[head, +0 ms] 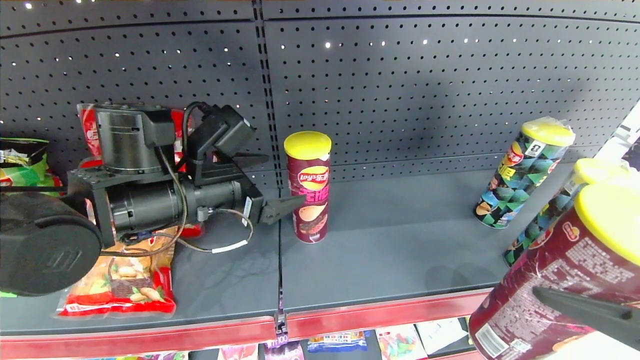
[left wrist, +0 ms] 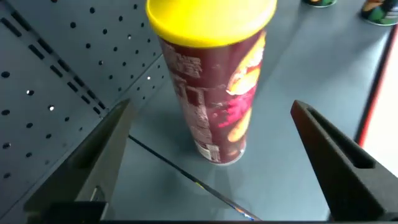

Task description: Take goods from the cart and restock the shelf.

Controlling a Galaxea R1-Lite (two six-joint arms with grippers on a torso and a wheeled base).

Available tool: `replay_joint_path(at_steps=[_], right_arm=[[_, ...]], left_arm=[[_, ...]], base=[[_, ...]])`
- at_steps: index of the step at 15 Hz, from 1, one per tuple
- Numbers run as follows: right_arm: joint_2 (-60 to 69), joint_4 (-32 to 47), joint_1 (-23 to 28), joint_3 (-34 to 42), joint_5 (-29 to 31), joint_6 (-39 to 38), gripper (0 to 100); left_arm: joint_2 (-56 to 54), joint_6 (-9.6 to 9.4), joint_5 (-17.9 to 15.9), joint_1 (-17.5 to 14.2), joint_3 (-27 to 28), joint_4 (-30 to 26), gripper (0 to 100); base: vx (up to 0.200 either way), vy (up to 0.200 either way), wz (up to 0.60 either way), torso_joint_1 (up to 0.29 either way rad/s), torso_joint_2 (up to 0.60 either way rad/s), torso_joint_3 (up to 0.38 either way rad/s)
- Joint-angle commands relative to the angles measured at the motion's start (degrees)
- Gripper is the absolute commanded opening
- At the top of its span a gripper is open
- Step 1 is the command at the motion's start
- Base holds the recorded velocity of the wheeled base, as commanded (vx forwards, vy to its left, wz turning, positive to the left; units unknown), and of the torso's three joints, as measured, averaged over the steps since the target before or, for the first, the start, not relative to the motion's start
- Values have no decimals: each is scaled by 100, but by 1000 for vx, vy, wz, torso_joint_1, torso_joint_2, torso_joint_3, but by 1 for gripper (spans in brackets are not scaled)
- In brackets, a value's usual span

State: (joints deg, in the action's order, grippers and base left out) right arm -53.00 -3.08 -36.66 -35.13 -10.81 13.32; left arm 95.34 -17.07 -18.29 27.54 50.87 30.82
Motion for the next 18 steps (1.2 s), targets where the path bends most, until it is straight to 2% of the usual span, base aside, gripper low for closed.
replay_joint_path(at_steps=[1, 6, 8, 12, 18], right_arm=[[-17, 1, 1, -2, -9, 4, 0], [-17, 1, 1, 15, 0, 4, 0], [-26, 1, 1, 15, -9, 4, 0], [-17, 1, 1, 15, 0, 4, 0], [-26, 1, 62, 15, -9, 4, 0]], left_arm=[[213, -7, 18, -3, 142, 38, 100], [503, 2, 18, 41, 538, 65, 100], [582, 10, 18, 147, 564, 73, 100], [775, 2, 36, 164, 626, 205, 100], [1092, 28, 80, 252, 977, 232, 100]], base=[[0, 0, 0, 0, 0, 0], [0, 0, 0, 0, 0, 0], [0, 0, 0, 0, 0, 0], [0, 0, 0, 0, 0, 0], [0, 0, 0, 0, 0, 0]])
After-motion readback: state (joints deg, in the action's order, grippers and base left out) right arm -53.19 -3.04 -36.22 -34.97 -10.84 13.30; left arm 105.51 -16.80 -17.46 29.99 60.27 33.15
